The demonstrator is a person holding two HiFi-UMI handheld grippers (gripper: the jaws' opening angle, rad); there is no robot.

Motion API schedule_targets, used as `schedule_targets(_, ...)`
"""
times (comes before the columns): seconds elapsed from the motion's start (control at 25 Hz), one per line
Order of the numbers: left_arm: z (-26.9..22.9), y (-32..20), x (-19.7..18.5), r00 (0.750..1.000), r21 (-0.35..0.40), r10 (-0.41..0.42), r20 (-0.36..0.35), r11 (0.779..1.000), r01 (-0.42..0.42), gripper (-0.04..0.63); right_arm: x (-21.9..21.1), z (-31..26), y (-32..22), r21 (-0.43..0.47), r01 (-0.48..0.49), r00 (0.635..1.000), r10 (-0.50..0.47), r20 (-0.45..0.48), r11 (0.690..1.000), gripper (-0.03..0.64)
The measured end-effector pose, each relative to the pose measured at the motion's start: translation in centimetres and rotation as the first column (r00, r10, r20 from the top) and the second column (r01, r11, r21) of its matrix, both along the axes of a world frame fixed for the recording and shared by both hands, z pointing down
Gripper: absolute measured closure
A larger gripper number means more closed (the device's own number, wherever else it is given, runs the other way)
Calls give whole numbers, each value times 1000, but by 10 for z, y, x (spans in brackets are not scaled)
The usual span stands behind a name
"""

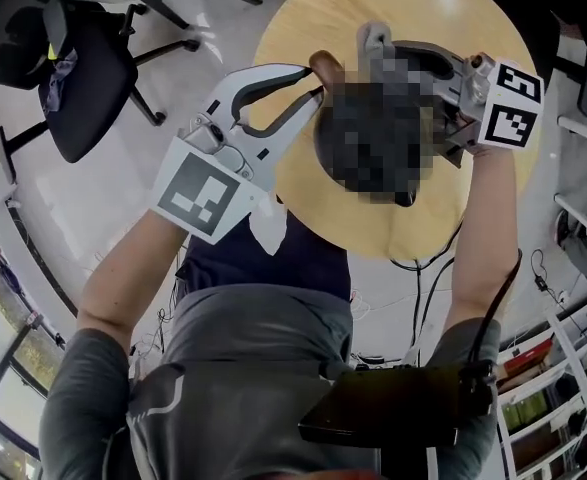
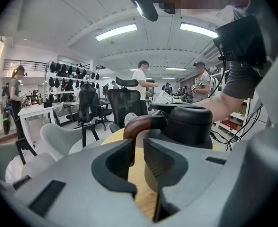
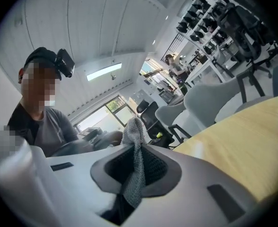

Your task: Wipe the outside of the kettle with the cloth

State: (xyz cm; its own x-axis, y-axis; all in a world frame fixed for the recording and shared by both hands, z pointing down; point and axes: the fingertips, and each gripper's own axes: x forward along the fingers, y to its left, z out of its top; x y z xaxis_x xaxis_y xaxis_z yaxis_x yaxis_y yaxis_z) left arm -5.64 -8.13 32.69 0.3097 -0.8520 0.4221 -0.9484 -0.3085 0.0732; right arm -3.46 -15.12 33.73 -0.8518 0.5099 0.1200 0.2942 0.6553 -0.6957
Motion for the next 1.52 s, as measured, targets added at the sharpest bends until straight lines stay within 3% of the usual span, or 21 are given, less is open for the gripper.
schedule_targets(0.48,-8,-1,6,1000,32,5,-19,999,-4,520,-21,-4,31,-49,263,962,-266,-64,964,566)
schedule_targets(0.64,-5,2,-7,1000,17,-7,-22,1000,7,519,-28,2,19,21,208,977,-207,-51,978,566)
schedule_targets(0.72,-1,4,-16,1000,9,-4,-15,1000,4,518,-31,11,7,0,142,988,-141,-60,990,565)
schedule_targets(0.8,0,2,-16,1000,6,22,9,1000,-22,492,-31,18,-2,-54,99,993,-103,-65,994,565)
schedule_targets(0.92,-2,-7,-9,995,20,81,58,996,-83,443,-30,29,-2,-104,110,990,-119,-77,988,565)
schedule_targets(1.08,-8,-19,-1,985,50,146,90,987,-151,442,-31,47,10,-132,191,973,-205,-105,973,565)
schedule_targets(1.24,-17,-28,7,955,101,253,155,958,-269,460,-29,51,20,-204,269,953,-290,-84,941,566)
schedule_targets(1.52,-17,-27,6,944,116,285,167,945,-306,466,-25,50,26,-220,315,940,-336,-61,923,566)
